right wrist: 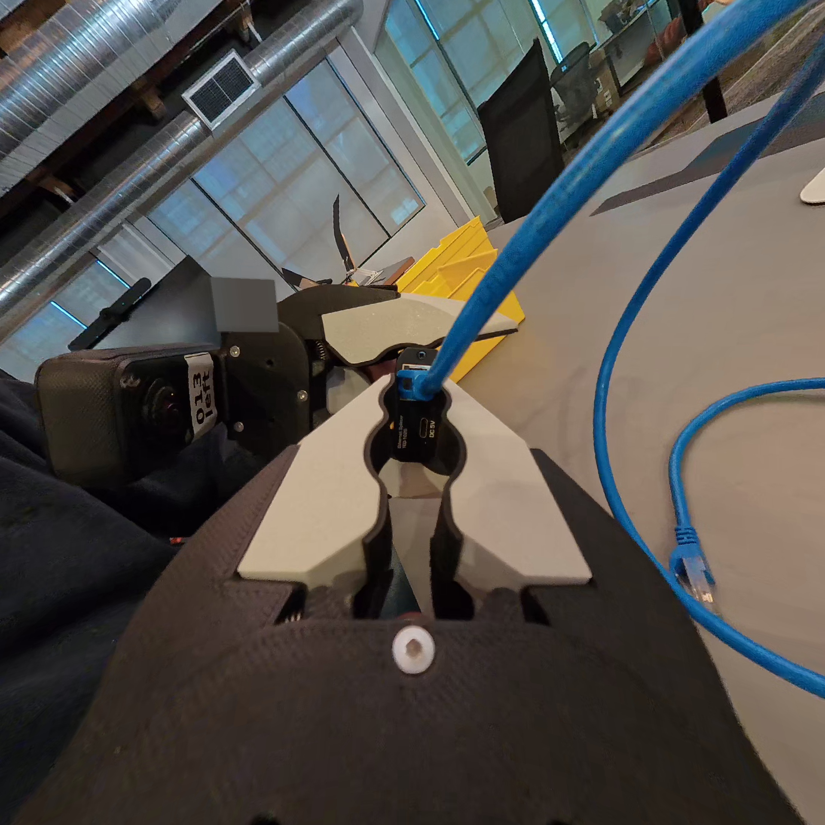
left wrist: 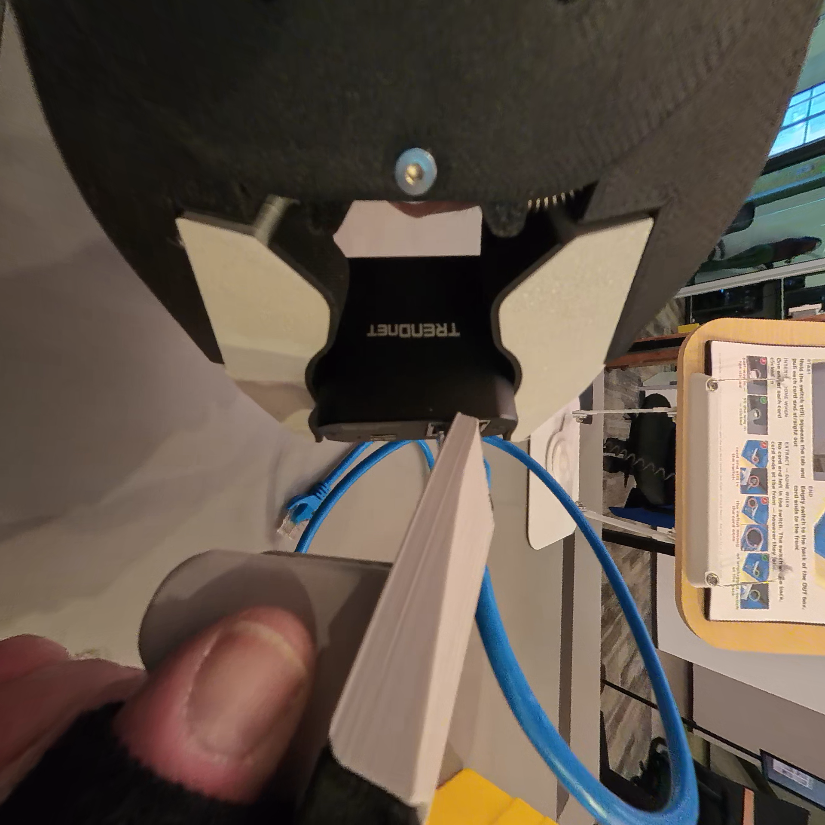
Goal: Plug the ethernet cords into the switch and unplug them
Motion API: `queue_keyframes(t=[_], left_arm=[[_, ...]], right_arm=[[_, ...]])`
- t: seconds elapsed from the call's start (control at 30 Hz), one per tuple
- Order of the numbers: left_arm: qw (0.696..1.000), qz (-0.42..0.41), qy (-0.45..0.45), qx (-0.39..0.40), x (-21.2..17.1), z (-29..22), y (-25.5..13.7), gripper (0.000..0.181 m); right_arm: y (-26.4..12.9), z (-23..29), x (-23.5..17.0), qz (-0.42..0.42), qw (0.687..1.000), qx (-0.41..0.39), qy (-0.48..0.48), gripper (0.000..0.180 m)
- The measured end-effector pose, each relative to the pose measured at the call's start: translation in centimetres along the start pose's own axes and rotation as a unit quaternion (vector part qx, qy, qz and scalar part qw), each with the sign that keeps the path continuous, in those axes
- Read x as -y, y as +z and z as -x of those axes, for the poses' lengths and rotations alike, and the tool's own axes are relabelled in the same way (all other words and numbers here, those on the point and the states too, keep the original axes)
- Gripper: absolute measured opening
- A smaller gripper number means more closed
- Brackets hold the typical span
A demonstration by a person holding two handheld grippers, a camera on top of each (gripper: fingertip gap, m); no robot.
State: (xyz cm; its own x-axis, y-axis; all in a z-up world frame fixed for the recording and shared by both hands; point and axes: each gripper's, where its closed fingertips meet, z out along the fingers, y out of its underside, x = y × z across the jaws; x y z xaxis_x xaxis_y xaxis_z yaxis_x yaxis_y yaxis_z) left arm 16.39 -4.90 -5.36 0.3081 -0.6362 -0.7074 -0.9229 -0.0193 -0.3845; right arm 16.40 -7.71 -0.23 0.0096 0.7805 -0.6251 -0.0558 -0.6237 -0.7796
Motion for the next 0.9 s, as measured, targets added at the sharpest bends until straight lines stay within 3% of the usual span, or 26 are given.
queue_keyframes(t=[0.27, 0.9], left_arm=[[1.0, -0.027, -0.015, -0.003, 1.1, 0.4, -0.7, 0.073], [0.999, -0.025, 0.008, 0.038, 1.8, 1.0, -1.4, 0.074]], right_arm=[[-0.4, 0.7, 0.8, -0.032, 0.997, 0.055, 0.049, 0.011], [-0.9, 1.6, 1.2, -0.05, 0.998, 0.03, -0.001, 0.015]])
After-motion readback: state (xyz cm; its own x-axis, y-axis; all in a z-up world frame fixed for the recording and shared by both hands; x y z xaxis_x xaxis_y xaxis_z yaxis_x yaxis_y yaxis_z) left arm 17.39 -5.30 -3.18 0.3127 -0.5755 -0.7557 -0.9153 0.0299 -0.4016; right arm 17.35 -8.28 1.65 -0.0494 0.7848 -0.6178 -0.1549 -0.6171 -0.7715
